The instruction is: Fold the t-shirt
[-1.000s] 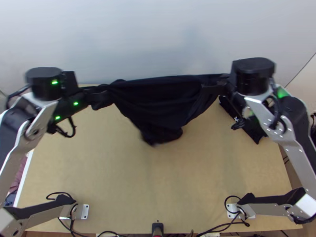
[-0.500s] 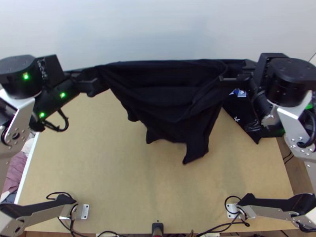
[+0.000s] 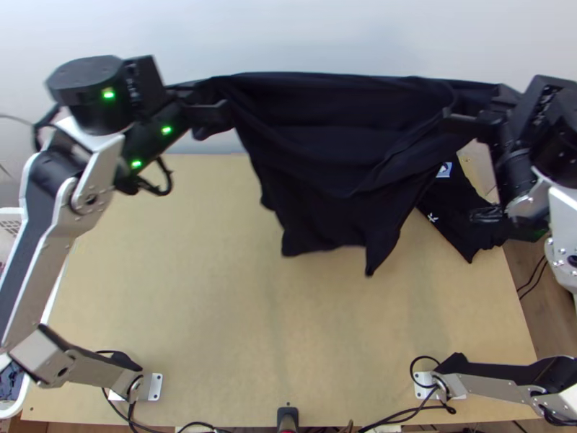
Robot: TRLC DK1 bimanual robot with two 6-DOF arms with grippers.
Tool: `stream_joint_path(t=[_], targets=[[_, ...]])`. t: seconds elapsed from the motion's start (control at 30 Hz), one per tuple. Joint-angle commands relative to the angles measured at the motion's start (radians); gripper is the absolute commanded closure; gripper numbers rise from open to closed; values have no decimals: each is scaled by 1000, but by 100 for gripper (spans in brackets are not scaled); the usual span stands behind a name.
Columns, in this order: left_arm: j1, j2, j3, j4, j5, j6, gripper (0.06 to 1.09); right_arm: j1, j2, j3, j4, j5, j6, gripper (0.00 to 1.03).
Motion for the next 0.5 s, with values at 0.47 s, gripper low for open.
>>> stream_joint_path(t=[0.47], targets=[[-196, -298, -793, -65, 144, 27, 105, 246, -182, -443, -476, -318, 252, 100]])
